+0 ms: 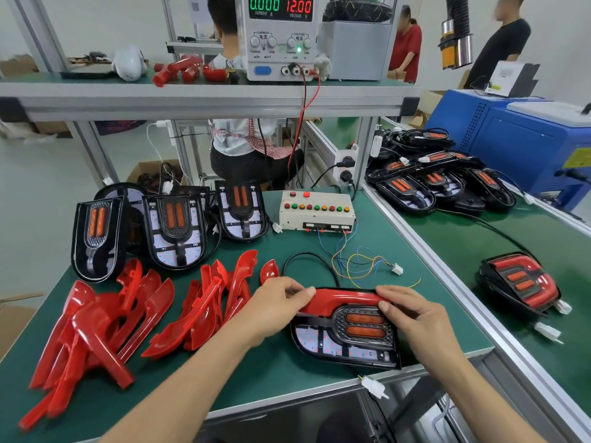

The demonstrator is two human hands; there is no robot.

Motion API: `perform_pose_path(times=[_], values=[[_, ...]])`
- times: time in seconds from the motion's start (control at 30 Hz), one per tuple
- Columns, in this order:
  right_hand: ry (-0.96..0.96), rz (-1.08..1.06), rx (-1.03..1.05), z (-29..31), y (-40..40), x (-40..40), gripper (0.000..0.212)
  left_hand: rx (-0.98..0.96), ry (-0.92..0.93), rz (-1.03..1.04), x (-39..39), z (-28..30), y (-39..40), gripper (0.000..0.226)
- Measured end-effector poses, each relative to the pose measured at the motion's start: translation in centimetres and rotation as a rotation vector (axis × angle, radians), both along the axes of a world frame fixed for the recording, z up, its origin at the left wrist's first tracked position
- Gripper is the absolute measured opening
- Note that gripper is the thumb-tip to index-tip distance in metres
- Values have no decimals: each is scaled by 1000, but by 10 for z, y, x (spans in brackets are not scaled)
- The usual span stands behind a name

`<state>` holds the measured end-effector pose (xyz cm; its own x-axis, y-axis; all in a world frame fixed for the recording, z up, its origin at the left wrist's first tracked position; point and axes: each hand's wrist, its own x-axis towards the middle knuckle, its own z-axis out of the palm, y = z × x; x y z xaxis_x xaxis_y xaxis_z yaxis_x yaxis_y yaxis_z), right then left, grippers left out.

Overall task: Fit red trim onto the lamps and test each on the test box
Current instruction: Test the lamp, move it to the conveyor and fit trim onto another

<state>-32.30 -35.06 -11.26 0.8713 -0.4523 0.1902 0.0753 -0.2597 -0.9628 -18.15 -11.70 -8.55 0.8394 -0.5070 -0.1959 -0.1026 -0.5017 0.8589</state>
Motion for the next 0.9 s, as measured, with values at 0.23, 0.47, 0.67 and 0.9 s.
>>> perform_pose_path(times=[0.23,0.47,0.67,0.9], values=[[-84,-22,166,-3,7,2,26,-296,315,16,-9,1,-2,21],[-227,-116,391,-8,26,14,23,-444,344,111,-17,-10,-11,15],[-214,-131,397,-14,27,22,21,-501,325,99,-9,-17,-12,10],[-202,-157,422,-15,24,28,24,-533,211,118,-7,-17,-18,14]])
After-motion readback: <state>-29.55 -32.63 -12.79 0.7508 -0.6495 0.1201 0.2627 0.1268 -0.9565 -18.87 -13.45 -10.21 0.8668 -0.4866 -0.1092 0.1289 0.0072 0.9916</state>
